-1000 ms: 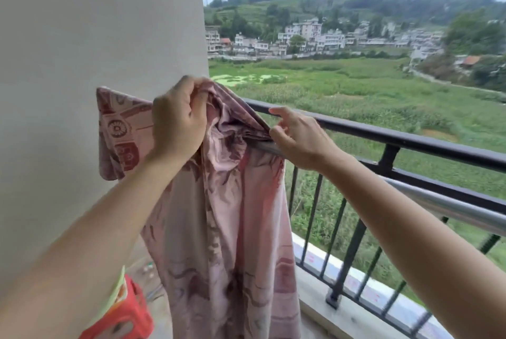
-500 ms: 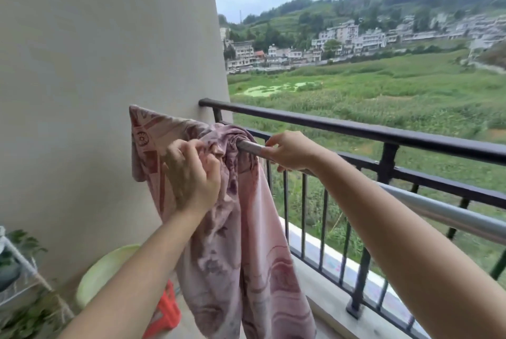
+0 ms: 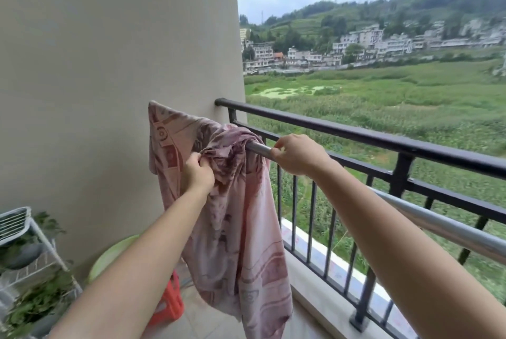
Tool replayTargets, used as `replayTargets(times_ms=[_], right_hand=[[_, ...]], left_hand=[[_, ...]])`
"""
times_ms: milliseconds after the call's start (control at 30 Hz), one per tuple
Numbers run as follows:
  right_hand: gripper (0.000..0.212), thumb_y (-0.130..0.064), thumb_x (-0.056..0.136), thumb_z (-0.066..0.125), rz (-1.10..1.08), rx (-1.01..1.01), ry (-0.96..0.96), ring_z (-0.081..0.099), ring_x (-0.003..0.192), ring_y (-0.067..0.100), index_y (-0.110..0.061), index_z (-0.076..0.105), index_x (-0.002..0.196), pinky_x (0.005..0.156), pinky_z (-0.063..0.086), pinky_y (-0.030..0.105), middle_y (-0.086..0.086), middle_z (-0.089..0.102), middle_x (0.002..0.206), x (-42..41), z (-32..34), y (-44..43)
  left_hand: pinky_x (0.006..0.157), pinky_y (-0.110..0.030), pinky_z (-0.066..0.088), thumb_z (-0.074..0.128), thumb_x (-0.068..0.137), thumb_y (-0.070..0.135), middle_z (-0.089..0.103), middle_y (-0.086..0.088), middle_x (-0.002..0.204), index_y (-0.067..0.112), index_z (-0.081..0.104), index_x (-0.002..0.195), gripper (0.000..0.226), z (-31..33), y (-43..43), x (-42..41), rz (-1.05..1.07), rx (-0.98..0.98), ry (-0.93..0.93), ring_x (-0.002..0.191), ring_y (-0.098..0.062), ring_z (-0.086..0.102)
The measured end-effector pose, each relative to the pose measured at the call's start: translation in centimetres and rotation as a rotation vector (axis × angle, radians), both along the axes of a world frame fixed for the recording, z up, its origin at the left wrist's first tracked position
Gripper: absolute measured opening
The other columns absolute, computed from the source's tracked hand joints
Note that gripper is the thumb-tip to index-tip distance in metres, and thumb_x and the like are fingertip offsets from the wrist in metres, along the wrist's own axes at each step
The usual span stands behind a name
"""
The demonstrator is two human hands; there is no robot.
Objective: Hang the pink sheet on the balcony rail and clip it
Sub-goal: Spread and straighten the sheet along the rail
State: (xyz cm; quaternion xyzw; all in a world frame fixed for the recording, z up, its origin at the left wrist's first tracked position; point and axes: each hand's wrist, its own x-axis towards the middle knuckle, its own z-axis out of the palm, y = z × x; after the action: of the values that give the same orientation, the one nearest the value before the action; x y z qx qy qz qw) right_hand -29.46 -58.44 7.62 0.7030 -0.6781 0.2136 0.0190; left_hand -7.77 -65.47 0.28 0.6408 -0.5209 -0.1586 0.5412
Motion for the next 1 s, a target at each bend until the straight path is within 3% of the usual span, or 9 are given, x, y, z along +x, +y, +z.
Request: replayTargets(times_ms=[167,267,367,500,600,700,800,900,1000], right_hand=[[0.048,-0.058,0.088,0.055,-0.022,-0.29,0.186,0.066,0.09,0.029,-0.017,0.063,0.112,0.06,0.04,0.033,0.005,0.065,0.103,2.2,-0.1,-2.2],[0.041,-0.047,0.086,0.066,-0.013,-0.224,0.239,0.066,0.092,0.03,-0.016,0.06,0.112,0.06,0.037,0.034,0.007,0.063,0.101,4.3,0.3,-4.2],[0.021,-0.036,0.092,0.058,-0.01,-0.19,0.127,0.067,0.087,0.034,-0.018,0.067,0.097,0.06,0.04,0.034,0.01,0.068,0.094,3.8,2.0,-5.7],[0.023,-0.008,0.083,0.052,-0.054,-0.284,-0.202,0.066,0.086,0.034,-0.011,0.073,0.091,0.065,0.047,0.035,0.018,0.071,0.092,1.2,6.0,-6.5],[0.025,-0.007,0.081,0.046,-0.062,-0.402,-0.44,0.063,0.088,0.033,-0.007,0.069,0.091,0.069,0.048,0.036,0.016,0.071,0.091,0.7,8.3,-6.5],[0.023,-0.018,0.086,0.039,-0.051,-0.312,-0.527,0.06,0.091,0.031,-0.009,0.058,0.095,0.073,0.048,0.036,0.012,0.066,0.099,0.8,8.8,-6.8],[0.027,-0.037,0.087,0.049,-0.089,-0.381,-0.083,0.06,0.081,0.032,-0.014,0.053,0.099,0.065,0.04,0.034,0.015,0.067,0.093,-1.2,8.0,-5.8],[0.076,-0.062,0.071,0.075,0.016,-0.334,0.253,0.065,0.087,0.032,-0.017,0.049,0.127,0.065,0.04,0.031,0.014,0.068,0.106,-4.0,7.6,-4.3],[0.105,-0.054,0.063,0.084,-0.052,-0.166,0.499,0.06,0.092,0.033,-0.025,0.029,0.148,0.071,0.048,0.038,0.012,0.05,0.122,-5.9,6.9,-3.7]], left_hand=[[0.063,-0.026,0.036,0.05,0.096,0.016,0.068,-0.011,0.081,0.01,0.063,0.088,0.017,10.4,-0.1,0.9,-0.133,-0.409,-0.077,0.075,-0.026,0.06],[0.061,-0.032,0.047,0.046,0.095,0.019,0.058,0.001,0.069,0.019,0.054,0.078,0.018,15.3,0.9,-0.3,-0.313,-0.456,0.019,0.064,-0.023,0.057],[0.065,-0.034,0.044,0.043,0.09,0.028,0.056,0.004,0.072,0.021,0.049,0.079,0.015,16.9,0.8,0.3,-0.194,-0.474,-0.026,0.071,-0.025,0.056],[0.067,-0.033,0.037,0.036,0.075,0.086,0.06,0.0,0.096,0.019,0.042,0.111,0.077,14.2,-0.7,2.1,-0.099,-0.428,-0.48,0.082,-0.023,0.056],[0.094,-0.048,0.038,0.045,0.047,0.1,0.041,-0.009,0.124,0.02,0.023,0.138,0.123,11.0,-1.3,0.4,-0.134,-0.367,-0.736,0.114,-0.028,0.043],[0.1,-0.054,0.036,0.065,0.05,0.081,0.032,-0.013,0.135,0.018,0.019,0.145,0.123,7.8,-1.6,-1.9,-0.156,-0.415,-0.927,0.121,-0.034,0.037],[0.089,-0.049,0.039,0.082,0.062,0.037,0.042,-0.012,0.126,0.016,0.037,0.134,0.088,7.5,-3.1,-0.9,-0.102,-0.501,-0.895,0.111,-0.033,0.041],[0.078,-0.046,0.044,0.074,0.068,0.003,0.049,-0.016,0.113,0.01,0.052,0.121,0.058,9.0,-5.0,1.8,-0.057,-0.616,-0.788,0.101,-0.035,0.047],[0.065,-0.042,0.046,0.064,0.075,-0.007,0.059,-0.017,0.094,0.007,0.066,0.105,0.034,10.4,-6.3,3.2,-0.129,-0.745,-0.682,0.084,-0.037,0.058]])
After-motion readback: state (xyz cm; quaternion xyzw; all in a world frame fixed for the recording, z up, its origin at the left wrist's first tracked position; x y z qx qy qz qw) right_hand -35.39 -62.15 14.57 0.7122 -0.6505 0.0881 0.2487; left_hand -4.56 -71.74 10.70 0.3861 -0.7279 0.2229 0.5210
